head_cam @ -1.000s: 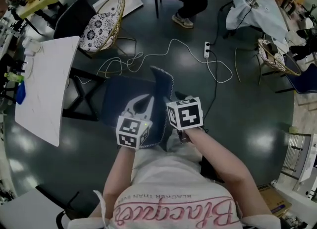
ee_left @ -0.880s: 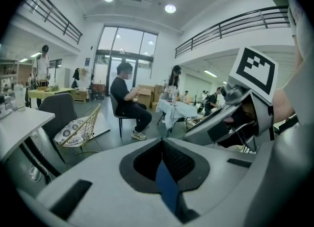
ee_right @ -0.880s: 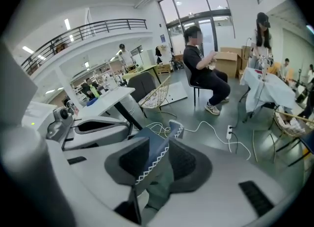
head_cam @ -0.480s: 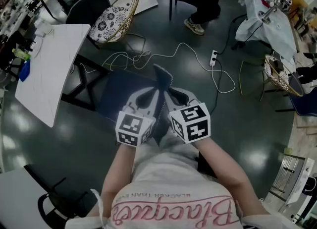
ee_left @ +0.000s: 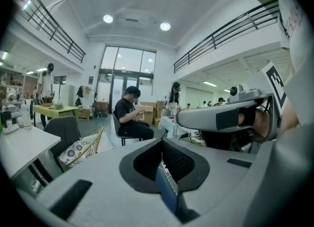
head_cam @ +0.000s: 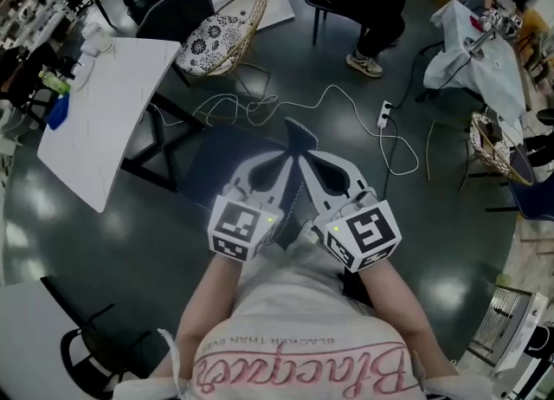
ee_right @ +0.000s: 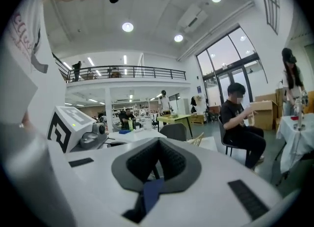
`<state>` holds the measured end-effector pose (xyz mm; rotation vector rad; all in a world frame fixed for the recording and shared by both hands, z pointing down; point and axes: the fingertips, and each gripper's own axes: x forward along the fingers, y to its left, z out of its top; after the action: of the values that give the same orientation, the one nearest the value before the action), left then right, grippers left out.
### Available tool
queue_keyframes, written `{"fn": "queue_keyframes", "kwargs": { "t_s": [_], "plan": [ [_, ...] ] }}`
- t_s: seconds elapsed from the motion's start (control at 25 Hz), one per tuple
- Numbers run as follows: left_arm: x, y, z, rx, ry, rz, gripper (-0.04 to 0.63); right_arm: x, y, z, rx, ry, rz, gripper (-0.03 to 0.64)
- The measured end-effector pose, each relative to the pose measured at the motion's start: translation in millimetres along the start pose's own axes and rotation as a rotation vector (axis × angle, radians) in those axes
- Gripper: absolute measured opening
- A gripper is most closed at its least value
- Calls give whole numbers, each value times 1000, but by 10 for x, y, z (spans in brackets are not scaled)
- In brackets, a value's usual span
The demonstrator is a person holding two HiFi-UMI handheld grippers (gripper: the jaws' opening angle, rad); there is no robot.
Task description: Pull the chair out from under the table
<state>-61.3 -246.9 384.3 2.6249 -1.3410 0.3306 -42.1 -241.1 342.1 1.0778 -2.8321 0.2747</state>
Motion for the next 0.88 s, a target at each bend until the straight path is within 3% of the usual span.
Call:
{"fn": "queue_keyframes", "kwargs": {
  "t_s": [0.16,0.36,0.6,0.88],
  "plan": [
    [-156,10,267,-5,-66,10,6,-32,110,222,-59,-68,12,3],
    [-325,-2,544,-6,-151,21,5,-53,174,323,-56,-110,-3,3],
    [-347,-59,675,71,-186,-3,5,-80,301,466,-120,-185,20,3],
    [-340,50,711,29,-222,19,5,-49,258,446,-113,-204,-13,3]
  ]
}}
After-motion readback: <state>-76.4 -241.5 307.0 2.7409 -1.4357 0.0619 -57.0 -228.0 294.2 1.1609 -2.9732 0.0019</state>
